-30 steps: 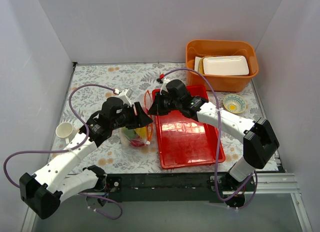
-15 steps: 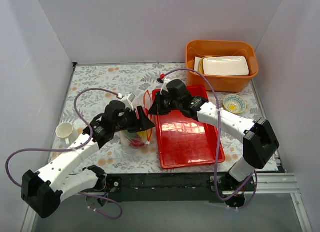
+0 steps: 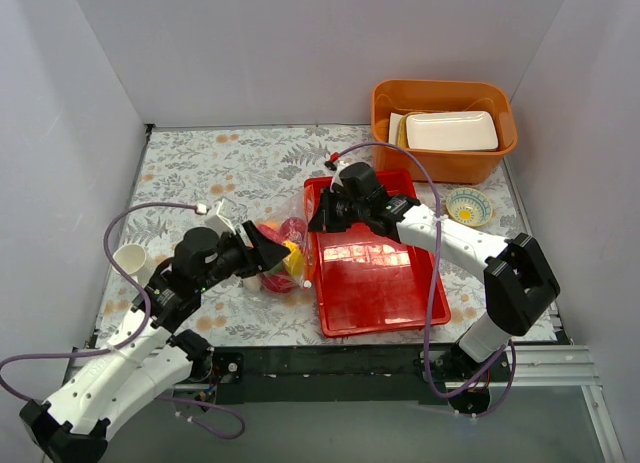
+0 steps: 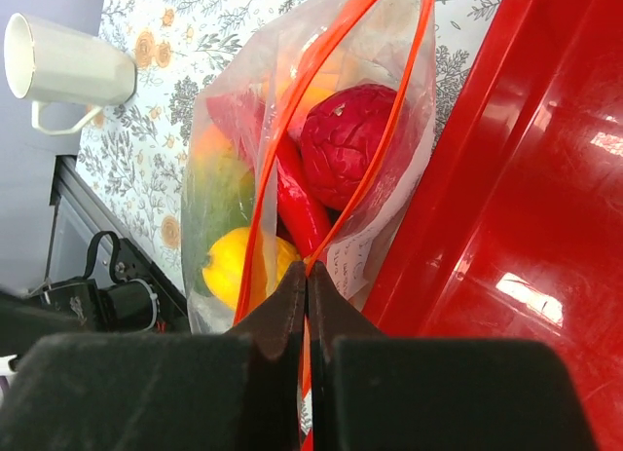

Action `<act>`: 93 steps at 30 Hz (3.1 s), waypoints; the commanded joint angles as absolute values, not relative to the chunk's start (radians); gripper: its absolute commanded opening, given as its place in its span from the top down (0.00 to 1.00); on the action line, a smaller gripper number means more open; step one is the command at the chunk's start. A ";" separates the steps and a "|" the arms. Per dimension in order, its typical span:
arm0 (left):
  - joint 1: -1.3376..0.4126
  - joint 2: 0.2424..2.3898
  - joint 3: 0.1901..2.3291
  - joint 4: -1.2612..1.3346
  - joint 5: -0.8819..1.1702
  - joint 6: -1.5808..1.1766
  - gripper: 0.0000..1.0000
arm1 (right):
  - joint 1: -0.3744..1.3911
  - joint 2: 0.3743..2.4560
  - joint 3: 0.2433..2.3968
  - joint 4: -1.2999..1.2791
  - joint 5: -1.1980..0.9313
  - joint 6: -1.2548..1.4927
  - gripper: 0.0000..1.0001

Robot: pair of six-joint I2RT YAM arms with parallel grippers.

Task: Place the food in the zip-top bag and seal the zipper
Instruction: Adjust the zipper food storage bag at the center of the board, then zip the zipper food storage bag at the center of the board.

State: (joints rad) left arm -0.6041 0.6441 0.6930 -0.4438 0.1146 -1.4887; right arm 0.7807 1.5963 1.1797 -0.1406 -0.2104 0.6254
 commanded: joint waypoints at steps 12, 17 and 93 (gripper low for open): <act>-0.604 0.549 0.420 -0.338 0.232 -1.810 0.45 | 0.746 1.586 1.206 -0.143 -0.215 0.641 0.99; -0.617 0.552 0.376 -0.253 0.270 -1.864 0.46 | 0.744 1.582 1.200 -0.143 -0.212 0.643 0.99; -0.718 0.640 0.245 0.018 0.045 -1.987 1.00 | 0.729 1.536 1.161 -0.193 -0.224 0.629 0.66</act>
